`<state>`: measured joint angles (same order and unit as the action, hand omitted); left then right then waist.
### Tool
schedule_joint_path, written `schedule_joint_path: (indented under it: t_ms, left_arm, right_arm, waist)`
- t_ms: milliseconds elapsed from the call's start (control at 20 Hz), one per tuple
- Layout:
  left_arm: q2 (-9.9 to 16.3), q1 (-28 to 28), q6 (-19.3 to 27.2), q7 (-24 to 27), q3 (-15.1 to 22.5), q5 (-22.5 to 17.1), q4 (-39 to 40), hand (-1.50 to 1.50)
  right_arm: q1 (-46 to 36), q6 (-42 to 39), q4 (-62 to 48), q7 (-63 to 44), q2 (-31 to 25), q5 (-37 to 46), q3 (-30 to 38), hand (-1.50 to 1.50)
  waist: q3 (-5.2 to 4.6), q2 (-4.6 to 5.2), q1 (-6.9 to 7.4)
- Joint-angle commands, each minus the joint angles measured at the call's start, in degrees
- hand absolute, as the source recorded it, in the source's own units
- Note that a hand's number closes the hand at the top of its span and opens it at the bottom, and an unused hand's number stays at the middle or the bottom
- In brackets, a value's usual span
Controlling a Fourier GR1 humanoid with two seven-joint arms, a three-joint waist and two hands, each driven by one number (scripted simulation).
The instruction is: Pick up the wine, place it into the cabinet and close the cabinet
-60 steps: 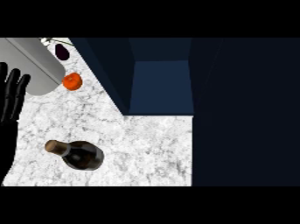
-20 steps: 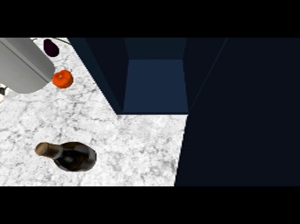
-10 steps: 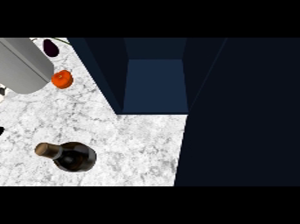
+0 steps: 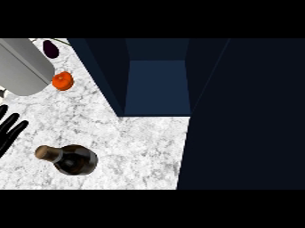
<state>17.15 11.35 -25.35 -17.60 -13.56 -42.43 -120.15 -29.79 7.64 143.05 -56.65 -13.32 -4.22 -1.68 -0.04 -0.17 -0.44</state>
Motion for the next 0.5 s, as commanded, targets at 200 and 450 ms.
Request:
schedule_joint_path:
  t_ms: [200, 450]
  left_arm:
    - [-4.3, 0.9, -9.6, 9.8, 0.5, 11.1, 12.5, -1.50]
    - [-6.4, -2.5, -7.9, 12.1, 1.6, 18.8, 17.5, -1.50]
  right_arm:
    - [-2.9, 2.5, 4.6, -5.3, 0.7, 0.2, -2.0, -1.50]
    - [-1.7, 1.4, 5.6, -6.1, -0.2, -3.3, 0.6, -1.50]
  waist:
    - [-0.05, 0.01, 0.30]
    - [0.00, 0.05, 0.00]
